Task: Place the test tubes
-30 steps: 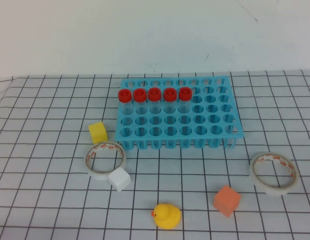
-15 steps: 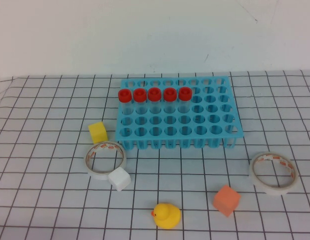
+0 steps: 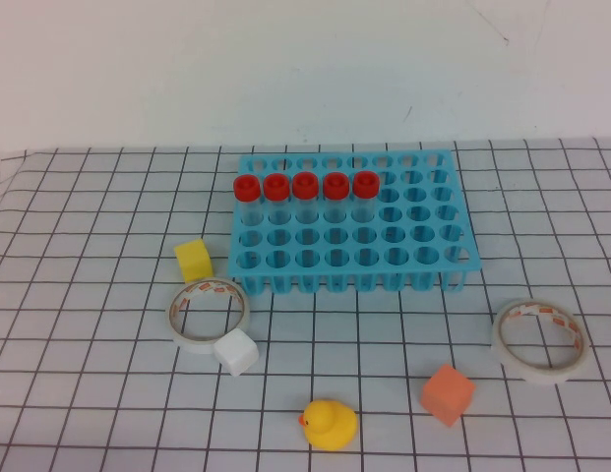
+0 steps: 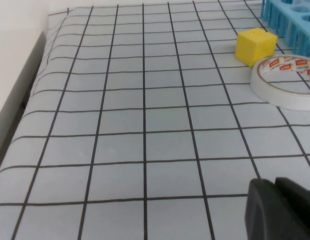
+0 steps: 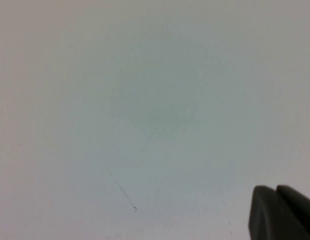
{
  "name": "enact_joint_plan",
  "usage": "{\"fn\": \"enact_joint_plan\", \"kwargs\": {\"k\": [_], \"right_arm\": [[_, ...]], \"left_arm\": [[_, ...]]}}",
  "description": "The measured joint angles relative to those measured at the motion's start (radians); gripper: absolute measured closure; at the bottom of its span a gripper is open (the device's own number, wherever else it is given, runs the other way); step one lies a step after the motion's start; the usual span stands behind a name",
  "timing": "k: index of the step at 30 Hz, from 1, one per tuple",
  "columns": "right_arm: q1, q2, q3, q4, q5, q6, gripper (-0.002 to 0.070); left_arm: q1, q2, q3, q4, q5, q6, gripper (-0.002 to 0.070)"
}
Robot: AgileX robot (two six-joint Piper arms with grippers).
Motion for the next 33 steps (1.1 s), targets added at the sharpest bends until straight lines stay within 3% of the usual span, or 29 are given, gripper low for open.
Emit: {"fn": "enact_joint_plan", "kwargs": {"k": [6, 10, 11, 15, 22, 33], "right_arm": [[-0.001, -0.025, 0.0, 0.095, 0.015, -0.061, 0.0678], [-0.001, -0.104, 0.027, 0.493, 0.067, -0.322, 0.0678], [-0.001, -0.148, 0.05, 0.699, 0.11, -0.461, 0.0678], [-0.003, -0.217, 0.109, 0.95, 0.267, -0.675, 0.0678], [-0.003, -0.222, 0.205, 1.031, 0.532, -0.848, 0.0678], [0.026, -0.222, 0.345, 1.024, 0.68, -0.867, 0.0678]], "left_arm": [[0.0, 0.0, 0.0, 0.0, 0.0, -0.002, 0.0676], [0.0, 0.0, 0.0, 0.0, 0.0, -0.002, 0.0676], [0.0, 0.0, 0.0, 0.0, 0.0, -0.002, 0.0676], [0.0, 0.0, 0.0, 0.0, 0.0, -0.002, 0.0676], [0.0, 0.0, 0.0, 0.0, 0.0, -0.002, 0.0676], [0.0, 0.0, 0.0, 0.0, 0.0, -0.002, 0.0676]]}}
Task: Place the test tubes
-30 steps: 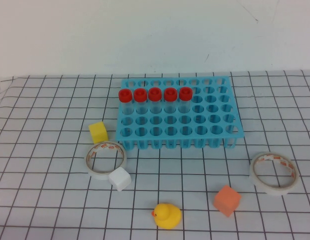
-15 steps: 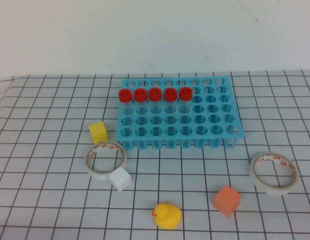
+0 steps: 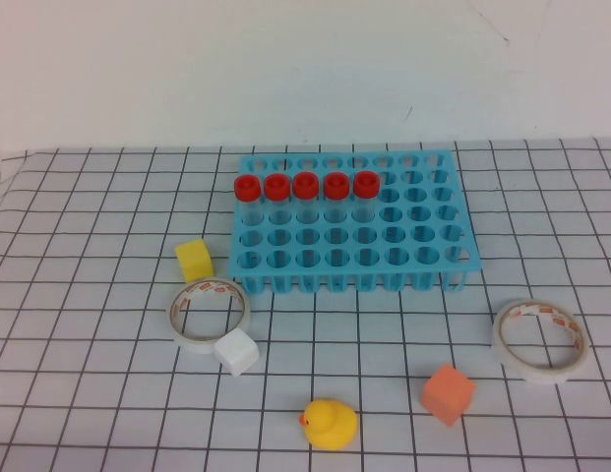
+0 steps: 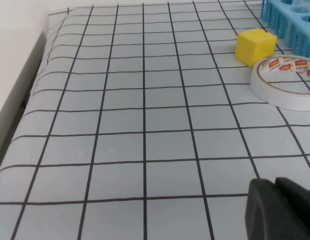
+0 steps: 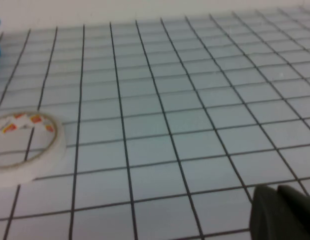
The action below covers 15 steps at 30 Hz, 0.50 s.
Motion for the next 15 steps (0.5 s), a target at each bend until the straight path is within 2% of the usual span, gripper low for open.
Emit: {"fn": "enact_joint_plan", "kwargs": {"k": [15], "right_arm": [[0.084, 0.0, -0.008, 0.014, 0.041, 0.006, 0.0678]], "left_arm": [[0.0, 0.0, 0.0, -0.002, 0.0, 0.005, 0.0676]]}}
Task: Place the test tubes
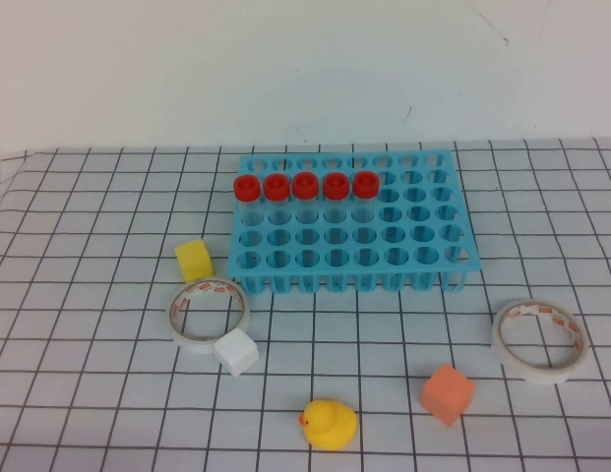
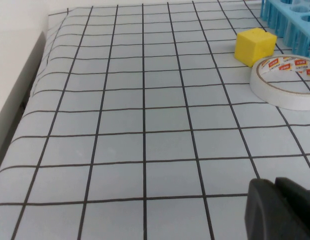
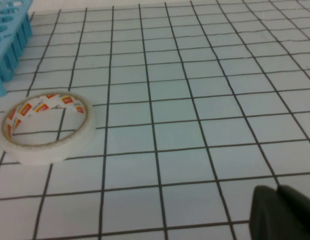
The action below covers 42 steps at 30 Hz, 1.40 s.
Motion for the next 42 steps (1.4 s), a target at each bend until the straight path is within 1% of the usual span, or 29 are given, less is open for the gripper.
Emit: {"fn": "enact_joint_plan", "kwargs": {"k": [5, 16, 42], "right_arm": [[0.0, 0.0, 0.0, 0.054, 0.0, 0.002, 0.0678], [0.0, 0.0, 0.0, 0.092, 0.0, -0.025, 0.0678], [0.0, 0.0, 0.0, 0.099, 0.001, -0.034, 0.0678]], "left_arm": [[0.0, 0.0, 0.0, 0.0, 0.0, 0.0, 0.0676], [0.0, 0.0, 0.0, 0.0, 0.0, 0.0, 0.0676], [0.0, 0.0, 0.0, 0.0, 0.0, -0.002, 0.0676]]}}
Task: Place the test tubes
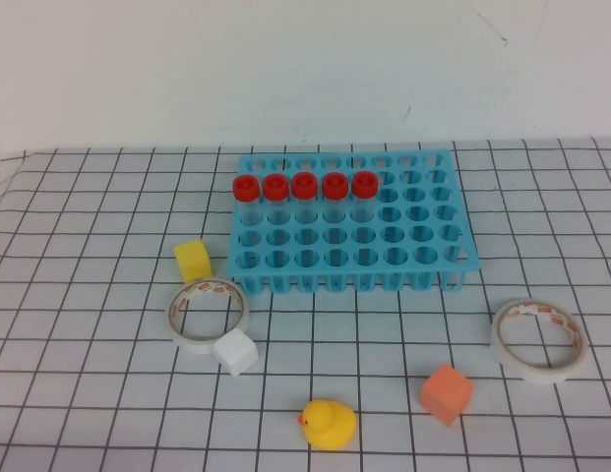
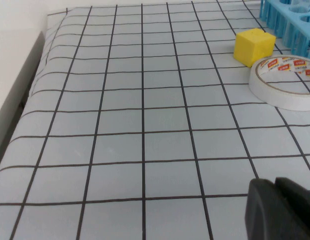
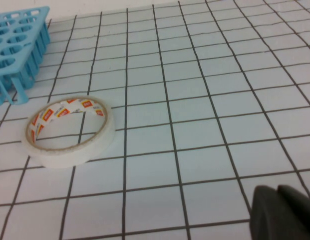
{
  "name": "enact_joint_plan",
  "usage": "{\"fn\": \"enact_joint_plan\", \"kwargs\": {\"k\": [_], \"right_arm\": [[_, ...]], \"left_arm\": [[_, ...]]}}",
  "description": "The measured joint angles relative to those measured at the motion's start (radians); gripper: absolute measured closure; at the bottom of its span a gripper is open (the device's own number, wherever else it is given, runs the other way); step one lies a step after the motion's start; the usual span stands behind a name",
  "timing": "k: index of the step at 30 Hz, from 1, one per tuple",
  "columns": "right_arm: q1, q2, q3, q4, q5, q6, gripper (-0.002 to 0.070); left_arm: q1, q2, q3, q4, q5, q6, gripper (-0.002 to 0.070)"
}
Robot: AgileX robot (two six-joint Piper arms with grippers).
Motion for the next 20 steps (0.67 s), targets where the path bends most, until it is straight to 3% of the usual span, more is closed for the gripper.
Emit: {"fn": "enact_joint_plan", "kwargs": {"k": [20], "right_arm": [[0.0, 0.0, 0.0, -0.081, 0.0, 0.0, 0.0678]], "left_arm": [[0.0, 0.0, 0.0, 0.0, 0.0, 0.004, 0.0676]]}}
